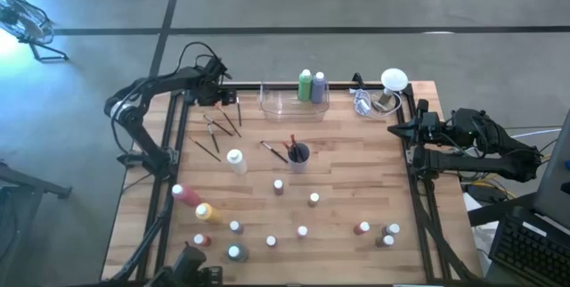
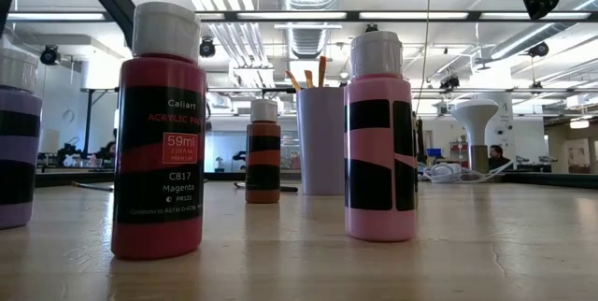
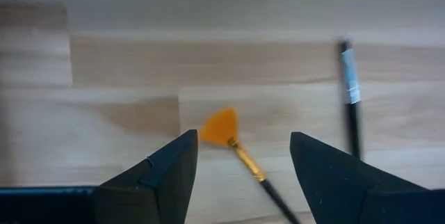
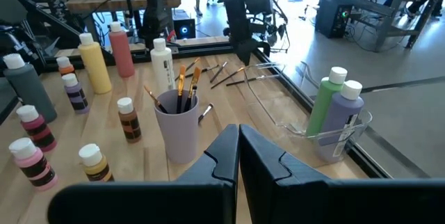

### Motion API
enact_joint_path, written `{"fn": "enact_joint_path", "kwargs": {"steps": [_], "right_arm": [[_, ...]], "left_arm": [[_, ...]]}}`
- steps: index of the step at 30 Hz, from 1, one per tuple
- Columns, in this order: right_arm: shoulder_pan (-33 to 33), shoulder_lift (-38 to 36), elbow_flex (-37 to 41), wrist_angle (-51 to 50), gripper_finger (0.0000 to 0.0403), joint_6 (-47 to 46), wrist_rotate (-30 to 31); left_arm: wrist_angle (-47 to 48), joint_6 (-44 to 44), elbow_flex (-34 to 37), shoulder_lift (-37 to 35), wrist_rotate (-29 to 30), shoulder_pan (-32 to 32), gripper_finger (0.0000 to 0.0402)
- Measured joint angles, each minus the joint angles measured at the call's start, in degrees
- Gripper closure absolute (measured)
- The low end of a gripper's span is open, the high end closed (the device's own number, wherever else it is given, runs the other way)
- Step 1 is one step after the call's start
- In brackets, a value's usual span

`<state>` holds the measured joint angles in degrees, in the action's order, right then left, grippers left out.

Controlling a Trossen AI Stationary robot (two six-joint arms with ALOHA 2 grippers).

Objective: Pick & Place Paint Supplies
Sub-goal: Put the gold paint brush into the purple cup

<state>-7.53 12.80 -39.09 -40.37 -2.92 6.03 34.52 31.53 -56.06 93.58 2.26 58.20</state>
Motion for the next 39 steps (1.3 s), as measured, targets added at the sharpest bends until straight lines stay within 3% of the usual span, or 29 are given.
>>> {"fn": "enact_joint_path", "kwargs": {"steps": [24,39], "right_arm": [[0.02,0.0,0.0,0.0,0.0394,0.04,0.0],[0.0,0.01,0.0,-0.01,0.0394,0.05,0.0]], "left_arm": [[-2.59,1.33,0.09,4.55,1.57,0.25,0.0174],[-1.92,1.48,0.22,4.68,2.52,0.34,0.0293]]}}
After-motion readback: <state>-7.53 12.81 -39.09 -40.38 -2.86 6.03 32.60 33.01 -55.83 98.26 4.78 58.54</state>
